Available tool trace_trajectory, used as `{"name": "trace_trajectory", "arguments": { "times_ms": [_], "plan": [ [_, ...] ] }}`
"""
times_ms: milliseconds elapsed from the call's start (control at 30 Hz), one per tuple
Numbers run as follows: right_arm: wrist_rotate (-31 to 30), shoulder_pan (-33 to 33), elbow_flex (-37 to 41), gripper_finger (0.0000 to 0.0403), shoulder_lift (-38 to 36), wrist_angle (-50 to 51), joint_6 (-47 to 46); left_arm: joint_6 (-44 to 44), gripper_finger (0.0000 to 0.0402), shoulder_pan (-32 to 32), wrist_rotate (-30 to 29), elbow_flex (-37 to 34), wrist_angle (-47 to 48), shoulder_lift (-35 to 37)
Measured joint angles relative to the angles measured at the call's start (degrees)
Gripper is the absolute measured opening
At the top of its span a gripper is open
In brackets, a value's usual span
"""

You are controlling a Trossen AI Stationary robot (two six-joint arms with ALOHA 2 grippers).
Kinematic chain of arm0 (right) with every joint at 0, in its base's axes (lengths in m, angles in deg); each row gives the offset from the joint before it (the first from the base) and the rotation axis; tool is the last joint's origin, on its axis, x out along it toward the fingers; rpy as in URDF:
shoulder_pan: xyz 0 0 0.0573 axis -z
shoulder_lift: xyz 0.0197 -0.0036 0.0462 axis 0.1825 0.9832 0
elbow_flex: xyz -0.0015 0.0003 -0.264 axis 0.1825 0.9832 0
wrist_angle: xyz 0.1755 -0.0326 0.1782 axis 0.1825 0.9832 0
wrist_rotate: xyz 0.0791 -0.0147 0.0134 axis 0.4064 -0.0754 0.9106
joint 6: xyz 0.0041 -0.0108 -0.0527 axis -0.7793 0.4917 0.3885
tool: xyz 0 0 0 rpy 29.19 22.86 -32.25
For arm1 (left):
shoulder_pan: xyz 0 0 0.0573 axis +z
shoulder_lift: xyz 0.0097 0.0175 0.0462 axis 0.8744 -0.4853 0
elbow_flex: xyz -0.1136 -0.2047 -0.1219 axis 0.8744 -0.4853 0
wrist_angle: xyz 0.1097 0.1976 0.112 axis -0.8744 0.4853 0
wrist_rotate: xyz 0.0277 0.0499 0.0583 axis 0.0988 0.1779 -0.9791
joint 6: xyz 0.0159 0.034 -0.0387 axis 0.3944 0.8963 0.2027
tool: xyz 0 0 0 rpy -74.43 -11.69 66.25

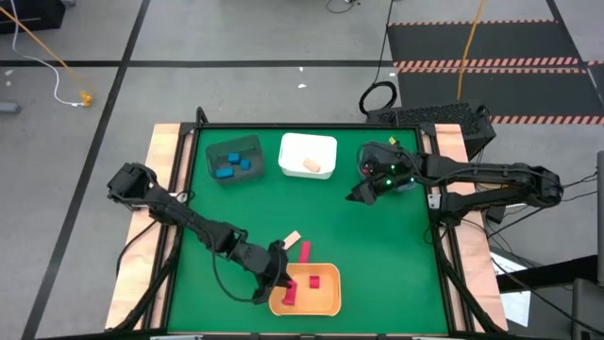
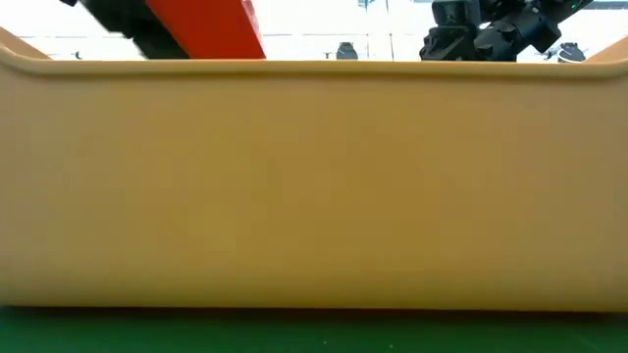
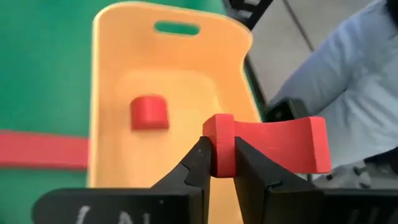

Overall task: Sort & place blocks by color
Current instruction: Put the red block into the yellow bin

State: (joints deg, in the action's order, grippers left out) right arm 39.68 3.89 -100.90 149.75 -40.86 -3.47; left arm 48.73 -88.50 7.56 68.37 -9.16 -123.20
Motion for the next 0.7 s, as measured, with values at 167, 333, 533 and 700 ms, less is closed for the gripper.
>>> {"name": "trace_trajectory", "arguments": {
  "times_ms": [167, 333, 533, 700],
  "plan": [
    [-0.04, -1.52, 0.00, 0.0295, 0.00, 0.06, 0.35, -3.01, 0.0078, 0.62, -1.57, 0.13, -1.30, -0.49],
    [-0.24, -1.85, 0.00, 0.0295, 0.00, 0.17, 1.42, -12.07, 0.0084, 2.43, -4.58, 0.13, -0.64, -0.47],
    [-0.26, -1.78, 0.00, 0.0295, 0.00, 0.15, 2.13, -17.75, 0.0086, 3.48, -1.79, 0.13, -0.37, -0.47],
    [-0.31, -1.78, 0.00, 0.0295, 0.00, 0.15, 5.17, -18.04, 0.0087, 3.52, 2.11, 0.13, -4.19, -0.47]
  ]
}}
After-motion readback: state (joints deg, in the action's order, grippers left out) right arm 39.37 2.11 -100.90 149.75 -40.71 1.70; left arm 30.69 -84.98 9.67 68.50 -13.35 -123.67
